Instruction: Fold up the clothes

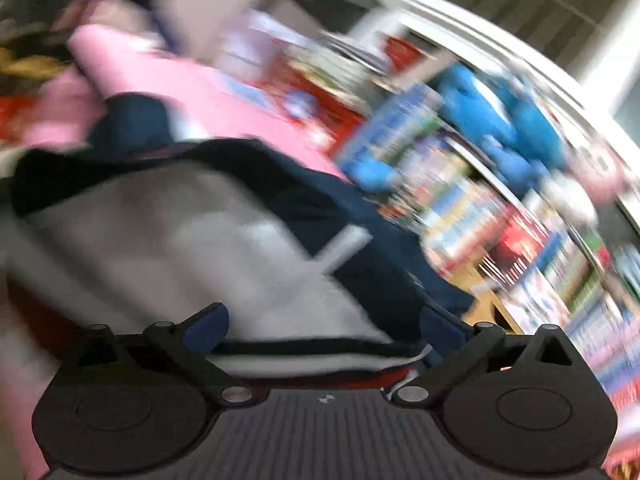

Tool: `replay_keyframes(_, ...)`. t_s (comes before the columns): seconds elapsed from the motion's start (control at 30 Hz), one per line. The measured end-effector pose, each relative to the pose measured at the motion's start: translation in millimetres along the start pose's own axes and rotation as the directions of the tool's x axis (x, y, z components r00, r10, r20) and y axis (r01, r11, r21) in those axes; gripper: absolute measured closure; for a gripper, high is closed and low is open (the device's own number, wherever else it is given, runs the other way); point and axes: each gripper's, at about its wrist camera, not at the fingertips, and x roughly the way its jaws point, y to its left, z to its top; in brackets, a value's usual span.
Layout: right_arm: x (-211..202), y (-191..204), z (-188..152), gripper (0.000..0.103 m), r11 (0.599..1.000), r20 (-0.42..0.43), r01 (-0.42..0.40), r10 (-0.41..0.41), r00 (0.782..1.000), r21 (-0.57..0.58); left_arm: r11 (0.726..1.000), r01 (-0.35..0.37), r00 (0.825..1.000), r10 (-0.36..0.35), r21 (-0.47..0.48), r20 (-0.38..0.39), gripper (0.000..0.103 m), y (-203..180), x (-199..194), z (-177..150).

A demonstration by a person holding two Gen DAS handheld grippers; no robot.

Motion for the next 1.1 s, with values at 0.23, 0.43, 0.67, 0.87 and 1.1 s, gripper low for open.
replay_keyframes(0.23, 6, -55, -9, 0.000, 0.923, 0.004, -0.067, 0.071, 0.997, 0.378, 0.992, 0.092, 0.996, -0.091, 0.087, -0.012, 0.000, -23, 8, -8)
replay_keyframes(0.43, -59, -28, -33, 0.000, 0.972, 0.022, -0.084, 0.081, 0.996, 0.220, 0.996, 0.092, 0.994, -0.090, 0.021, -0.058, 0.000, -19, 29, -21)
replay_keyframes(0.67, -58, -8, -63, 0.000, 0.936, -0.045, -0.089, 0.111, 0.993, 0.340, 0.973, 0.073, 0.987, -0.102, -0.219, -0.126, 0.000, -1, 55, -26)
replay_keyframes(0.87, -39, -16, -67, 0.000, 0.865, -0.075, -0.087, 0.142, 0.987, 0.495, 0.983, -0.011, 0.988, -0.017, -0.182, -0.151, 0.000, -16, 62, -25)
replay_keyframes(1.1, -36, -7, -61, 0.000, 0.846, -0.092, -0.070, 0.139, 0.986, 0.529, 0.970, -0.041, 0.982, -0.005, -0.240, -0.188, 0.000, -15, 72, -18)
